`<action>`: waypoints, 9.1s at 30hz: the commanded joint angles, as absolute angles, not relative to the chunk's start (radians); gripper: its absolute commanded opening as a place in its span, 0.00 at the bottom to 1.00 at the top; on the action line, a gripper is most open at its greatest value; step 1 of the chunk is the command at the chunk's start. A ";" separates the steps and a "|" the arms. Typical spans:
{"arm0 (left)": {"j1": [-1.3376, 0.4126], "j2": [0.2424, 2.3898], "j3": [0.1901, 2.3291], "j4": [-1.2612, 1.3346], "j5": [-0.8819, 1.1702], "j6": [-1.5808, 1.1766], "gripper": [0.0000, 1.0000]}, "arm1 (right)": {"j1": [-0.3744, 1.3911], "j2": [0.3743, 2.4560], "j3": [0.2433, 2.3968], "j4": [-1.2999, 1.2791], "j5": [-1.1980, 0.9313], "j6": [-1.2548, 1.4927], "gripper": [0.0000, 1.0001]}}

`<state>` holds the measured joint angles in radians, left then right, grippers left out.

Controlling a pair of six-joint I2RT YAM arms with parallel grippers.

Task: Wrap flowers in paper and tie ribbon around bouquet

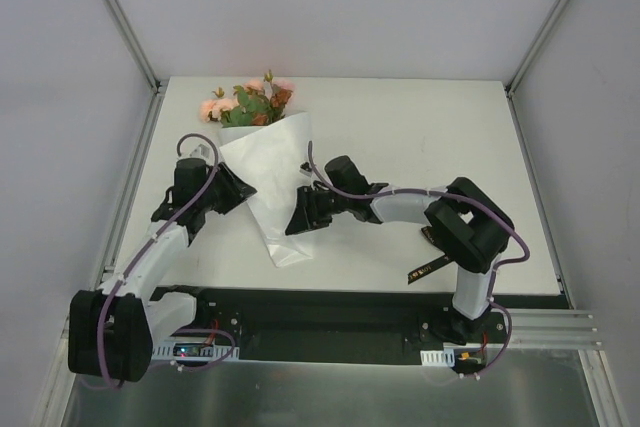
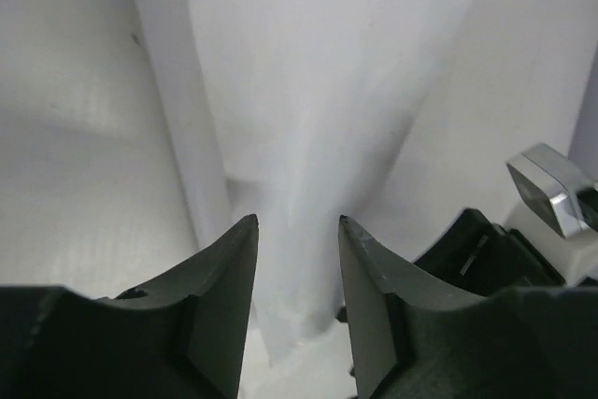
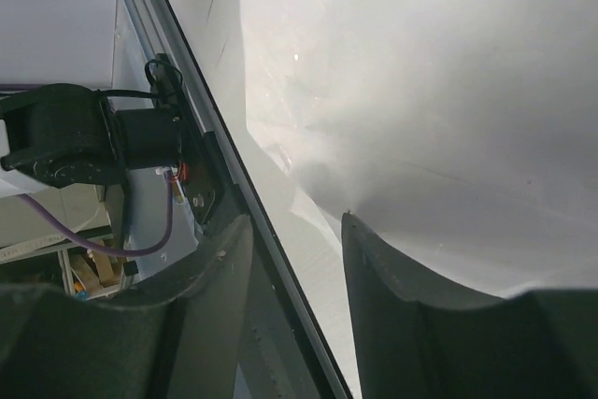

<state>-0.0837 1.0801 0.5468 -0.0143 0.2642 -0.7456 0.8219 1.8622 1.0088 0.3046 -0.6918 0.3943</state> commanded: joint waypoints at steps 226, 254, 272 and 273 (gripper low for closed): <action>-0.548 0.414 0.879 -0.509 -0.185 -0.670 0.75 | 0.993 1.792 1.509 -0.582 0.060 0.821 0.39; -0.095 1.314 0.725 -0.350 0.330 -0.737 0.68 | 0.811 1.956 1.440 -0.385 -0.497 -0.141 0.60; -0.241 1.445 0.830 -0.321 0.092 -0.687 0.80 | 0.818 1.902 1.431 -0.455 -0.344 -0.101 0.01; -0.230 1.443 0.831 -0.318 0.112 -0.704 0.82 | 0.816 1.885 1.424 -0.463 -0.335 -0.097 0.01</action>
